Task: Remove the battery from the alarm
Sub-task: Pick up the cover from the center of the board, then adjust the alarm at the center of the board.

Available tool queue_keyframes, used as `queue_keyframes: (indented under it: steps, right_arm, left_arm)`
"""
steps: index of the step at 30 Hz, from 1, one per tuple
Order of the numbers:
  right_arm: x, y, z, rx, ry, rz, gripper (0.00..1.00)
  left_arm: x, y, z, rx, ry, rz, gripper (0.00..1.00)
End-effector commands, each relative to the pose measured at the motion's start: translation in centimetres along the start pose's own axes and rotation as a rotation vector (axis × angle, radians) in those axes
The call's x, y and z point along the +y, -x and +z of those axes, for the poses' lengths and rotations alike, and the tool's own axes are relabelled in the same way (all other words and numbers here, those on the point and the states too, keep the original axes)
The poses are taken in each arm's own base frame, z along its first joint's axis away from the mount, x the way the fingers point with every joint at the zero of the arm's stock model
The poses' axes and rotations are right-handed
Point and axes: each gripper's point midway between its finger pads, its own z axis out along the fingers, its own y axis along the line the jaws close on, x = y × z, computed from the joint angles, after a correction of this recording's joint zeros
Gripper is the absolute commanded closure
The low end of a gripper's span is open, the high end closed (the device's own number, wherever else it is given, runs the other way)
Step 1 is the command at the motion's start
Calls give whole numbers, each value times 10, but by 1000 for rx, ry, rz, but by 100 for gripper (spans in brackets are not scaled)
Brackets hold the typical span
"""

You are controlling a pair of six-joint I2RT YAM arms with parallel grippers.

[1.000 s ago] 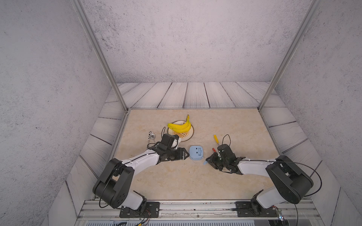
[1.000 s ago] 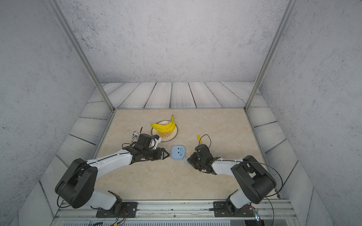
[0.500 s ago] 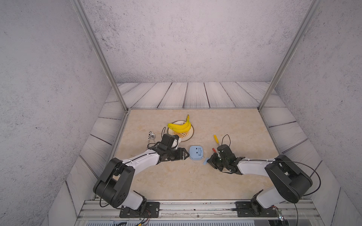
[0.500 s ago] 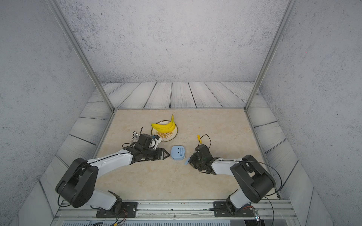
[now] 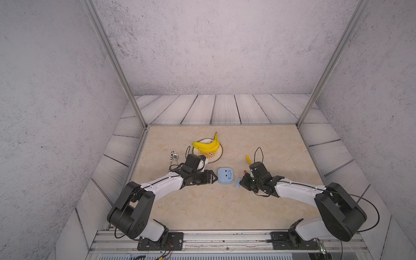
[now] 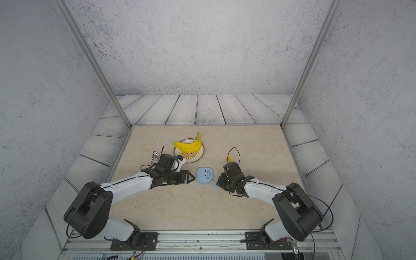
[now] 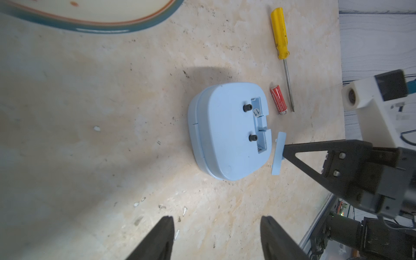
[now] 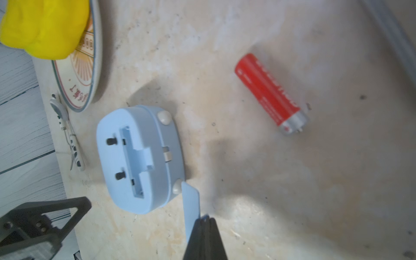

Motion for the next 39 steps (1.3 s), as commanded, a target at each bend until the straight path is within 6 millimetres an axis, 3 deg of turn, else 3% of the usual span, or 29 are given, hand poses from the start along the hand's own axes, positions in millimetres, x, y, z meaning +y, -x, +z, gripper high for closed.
queue_keyframes:
  steps: [1,8,19,27,39]
  right_arm:
    - [4,0,-14,39,-53,-190,100]
    - [21,7,-28,171,-135,-397,99]
    - [42,20,-7,295,-185,-452,98]
    - [44,28,12,337,-215,-444,98]
    - [38,45,14,348,-259,-445,98]
  left_arm:
    - [-8,5,-3,-6,-40,8,33]
    - [-21,11,8,21,-116,4,33]
    - [-16,21,43,101,-119,-33,34]
    - [-16,10,55,144,-128,-47,35]
    - [-32,4,67,165,-155,-32,36]
